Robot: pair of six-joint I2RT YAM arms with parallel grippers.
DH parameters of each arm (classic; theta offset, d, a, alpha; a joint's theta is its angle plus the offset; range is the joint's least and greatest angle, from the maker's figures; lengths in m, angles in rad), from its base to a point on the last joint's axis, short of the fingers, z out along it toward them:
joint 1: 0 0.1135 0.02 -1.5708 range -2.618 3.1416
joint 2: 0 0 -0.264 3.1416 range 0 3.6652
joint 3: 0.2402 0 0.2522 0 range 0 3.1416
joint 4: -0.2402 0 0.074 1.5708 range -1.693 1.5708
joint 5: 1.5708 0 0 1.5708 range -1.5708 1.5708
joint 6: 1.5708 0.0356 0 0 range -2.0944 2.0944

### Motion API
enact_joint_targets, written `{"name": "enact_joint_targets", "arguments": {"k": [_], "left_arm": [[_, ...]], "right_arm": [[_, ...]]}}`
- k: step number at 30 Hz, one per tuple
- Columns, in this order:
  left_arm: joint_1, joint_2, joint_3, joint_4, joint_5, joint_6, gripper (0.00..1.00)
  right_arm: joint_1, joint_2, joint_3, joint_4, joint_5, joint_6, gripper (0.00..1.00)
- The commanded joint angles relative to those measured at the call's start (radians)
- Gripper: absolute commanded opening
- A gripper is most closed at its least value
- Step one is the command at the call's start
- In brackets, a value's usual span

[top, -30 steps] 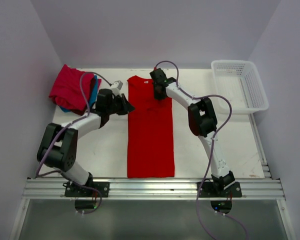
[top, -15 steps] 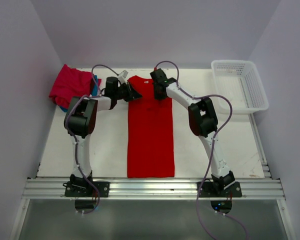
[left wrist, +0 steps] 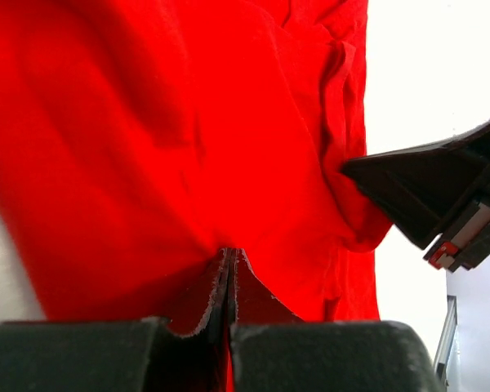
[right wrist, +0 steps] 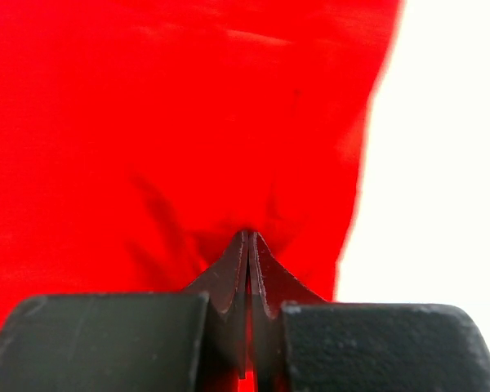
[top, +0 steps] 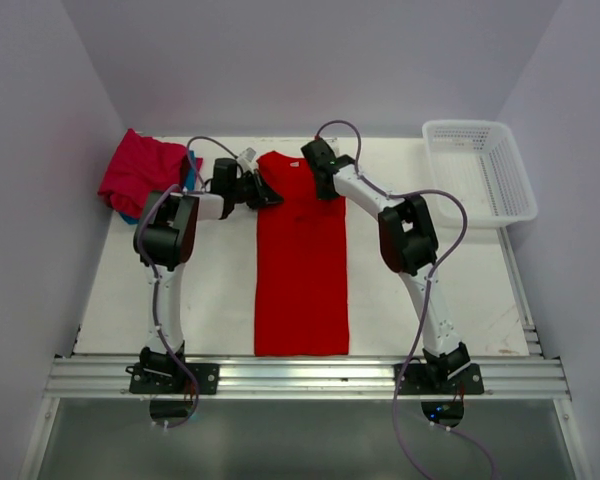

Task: Fold and stack the t-shirts
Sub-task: Rotate the tshirt 90 degrees

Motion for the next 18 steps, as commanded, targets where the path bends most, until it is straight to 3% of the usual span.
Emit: {"name": "enact_joint_targets", "arguments": {"k": [1, 5, 8, 9, 14, 15, 18], "left_arm": [[0.027, 0.010, 0.009, 0.008, -0.008, 0.003, 0.00], [0.035, 0.007, -0.004, 0.013, -0.014, 0.001, 0.00], [0.037, 0.006, -0.008, 0.016, -0.014, 0.000, 0.00], [0.037, 0.006, -0.008, 0.019, -0.014, -0.003, 0.00], [0.038, 0.006, -0.014, 0.025, -0.009, -0.005, 0.00], [0.038, 0.003, -0.017, 0.026, -0.009, -0.007, 0.00], [0.038, -0.005, -0.028, 0.033, -0.009, -0.007, 0.00]], "right_arm": [[-0.006, -0.103, -0.012, -0.087, 0.246, 0.037, 0.00], [-0.007, -0.133, -0.019, -0.129, 0.380, 0.063, 0.00], [-0.007, -0.179, -0.080, -0.089, 0.344, 0.041, 0.00], [-0.006, -0.224, -0.111, -0.007, 0.320, 0.026, 0.00], [-0.023, -0.334, -0.285, 0.270, -0.106, -0.046, 0.00], [-0.035, -0.303, -0.253, 0.270, -0.243, -0.037, 0.00], [-0.049, -0.209, -0.111, 0.205, -0.402, -0.020, 0.00]]}}
